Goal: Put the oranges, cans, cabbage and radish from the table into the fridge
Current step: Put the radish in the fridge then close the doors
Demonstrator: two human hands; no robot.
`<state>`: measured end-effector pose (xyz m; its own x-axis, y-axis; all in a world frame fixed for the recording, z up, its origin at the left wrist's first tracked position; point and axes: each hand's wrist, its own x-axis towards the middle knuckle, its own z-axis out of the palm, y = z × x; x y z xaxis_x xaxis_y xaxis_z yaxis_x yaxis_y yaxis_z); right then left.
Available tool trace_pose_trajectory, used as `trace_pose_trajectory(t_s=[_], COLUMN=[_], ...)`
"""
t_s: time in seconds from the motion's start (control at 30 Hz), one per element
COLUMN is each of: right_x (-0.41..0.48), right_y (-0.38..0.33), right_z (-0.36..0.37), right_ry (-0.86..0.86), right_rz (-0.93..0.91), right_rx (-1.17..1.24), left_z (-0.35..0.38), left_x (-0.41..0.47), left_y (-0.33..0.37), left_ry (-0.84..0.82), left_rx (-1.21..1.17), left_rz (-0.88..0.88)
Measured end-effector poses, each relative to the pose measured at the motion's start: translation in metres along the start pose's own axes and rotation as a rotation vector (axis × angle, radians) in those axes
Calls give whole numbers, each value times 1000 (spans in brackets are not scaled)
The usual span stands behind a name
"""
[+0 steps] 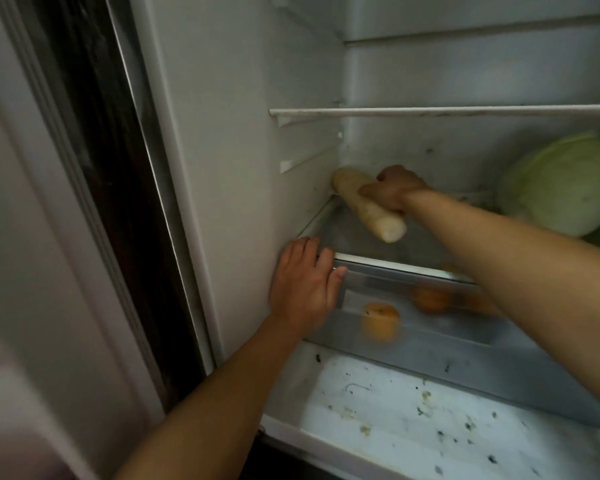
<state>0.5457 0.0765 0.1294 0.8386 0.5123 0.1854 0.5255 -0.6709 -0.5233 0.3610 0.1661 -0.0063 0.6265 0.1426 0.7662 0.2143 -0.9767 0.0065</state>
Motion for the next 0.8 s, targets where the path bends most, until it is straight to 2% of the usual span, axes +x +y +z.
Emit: trace_pose_trajectory(t_s=[0.2,0.33,0.53,0.8], right_x=[-93,-164,-260,-351], right_y=[22,35,42,23], right_z=[-16,-18,-10,12], right_ry=[195,332,312,294], right_rz=[78,117,92,-54], right_rx=[-131,-169,-276,-329], left_z=[-20,-43,-103,-176], left_x=[-6,-33,-83,-167], left_y=[2,5,38,50], left_ry=[-213,-285,-398,-372], left_rx=[10,-46,-68,-214], left_rz=[-14,5,16,79])
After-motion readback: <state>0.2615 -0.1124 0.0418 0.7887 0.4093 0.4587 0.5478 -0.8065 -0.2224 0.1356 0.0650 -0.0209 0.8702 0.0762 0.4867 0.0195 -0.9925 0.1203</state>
